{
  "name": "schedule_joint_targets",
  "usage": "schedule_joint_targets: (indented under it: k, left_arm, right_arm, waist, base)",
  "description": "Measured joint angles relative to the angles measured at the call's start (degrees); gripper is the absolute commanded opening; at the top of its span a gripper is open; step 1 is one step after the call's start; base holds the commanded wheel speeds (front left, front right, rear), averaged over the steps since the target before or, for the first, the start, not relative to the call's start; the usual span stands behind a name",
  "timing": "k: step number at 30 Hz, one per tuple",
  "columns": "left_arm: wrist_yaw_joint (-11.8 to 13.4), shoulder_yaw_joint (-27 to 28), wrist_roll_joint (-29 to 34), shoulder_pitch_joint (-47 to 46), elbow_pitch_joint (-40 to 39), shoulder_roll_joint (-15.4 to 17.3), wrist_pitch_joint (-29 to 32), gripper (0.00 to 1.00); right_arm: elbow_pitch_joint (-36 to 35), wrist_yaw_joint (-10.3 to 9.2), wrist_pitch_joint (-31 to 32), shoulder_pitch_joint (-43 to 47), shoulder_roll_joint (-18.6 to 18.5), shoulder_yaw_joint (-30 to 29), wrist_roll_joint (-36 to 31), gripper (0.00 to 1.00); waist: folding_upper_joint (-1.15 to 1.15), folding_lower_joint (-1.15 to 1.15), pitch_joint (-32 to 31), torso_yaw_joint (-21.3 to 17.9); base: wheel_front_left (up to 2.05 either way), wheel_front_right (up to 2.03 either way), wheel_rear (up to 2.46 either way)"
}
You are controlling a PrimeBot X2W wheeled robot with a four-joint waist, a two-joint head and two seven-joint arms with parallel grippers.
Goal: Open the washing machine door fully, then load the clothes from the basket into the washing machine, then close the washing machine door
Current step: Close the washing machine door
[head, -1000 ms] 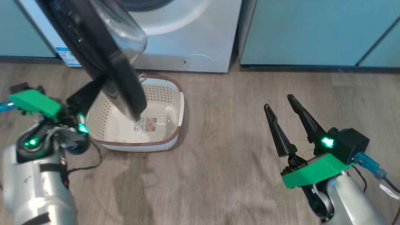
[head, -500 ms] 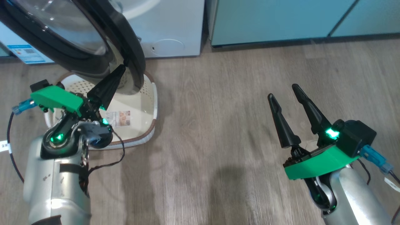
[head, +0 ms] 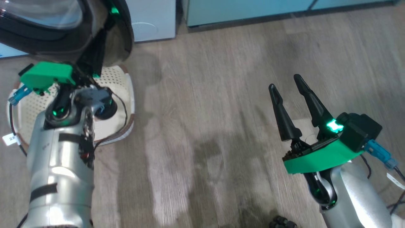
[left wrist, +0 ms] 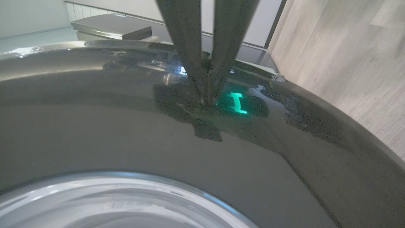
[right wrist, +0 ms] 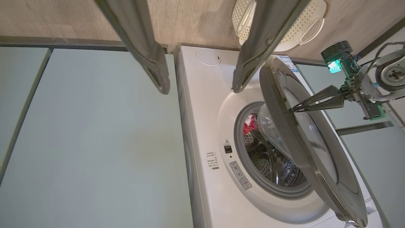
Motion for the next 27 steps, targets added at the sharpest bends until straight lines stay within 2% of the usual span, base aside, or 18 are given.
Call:
schedule_joint_targets:
  k: [4, 9, 12, 17, 27]
  left_arm:
    - [-3.20, 0.57, -4.08, -3.62, 3.63, -0.01, -3.30, 0.00]
    - [-6.83, 0.84, -4.55, -10.72, 9.17, -0.01, -10.12, 0.00]
    - [-7.14, 1.52, -3.26, -15.10, 13.29, 0.04, -15.83, 0.00]
    - [-8.47, 2.77, -1.21, -20.76, 18.34, 0.48, -21.38, 0.00]
    - [-8.98, 2.50, 1.45, -26.97, 24.20, 0.78, -23.94, 0.00]
  right_arm:
    - [0.03, 0.00, 0.00, -0.05, 0.59, -0.16, 0.57, 1.00]
    - [0.01, 0.00, 0.00, -0.91, 1.82, -0.13, 1.94, 1.00]
    - [0.04, 0.00, 0.00, -1.62, 2.10, 0.09, 2.01, 1.00]
    - [0.38, 0.00, 0.00, -1.93, 2.57, 0.23, 2.44, 1.00]
    - [1.00, 0.00, 0.00, -2.09, 3.34, 0.09, 2.43, 1.00]
  waist:
    - [0.00, 0.00, 1.36, -1.64]
    - [0.00, 0.00, 3.21, -4.27]
    - [0.00, 0.00, 3.91, -5.70]
    - [0.00, 0.00, 4.62, -8.23]
    - [0.00, 0.00, 4.54, -11.25]
  base:
    - [0.00, 0.00, 0.00]
    - [0.00, 0.00, 0.00]
    - [0.00, 0.00, 0.00]
    - [0.00, 0.00, 0.00]
    - [0.00, 0.00, 0.00]
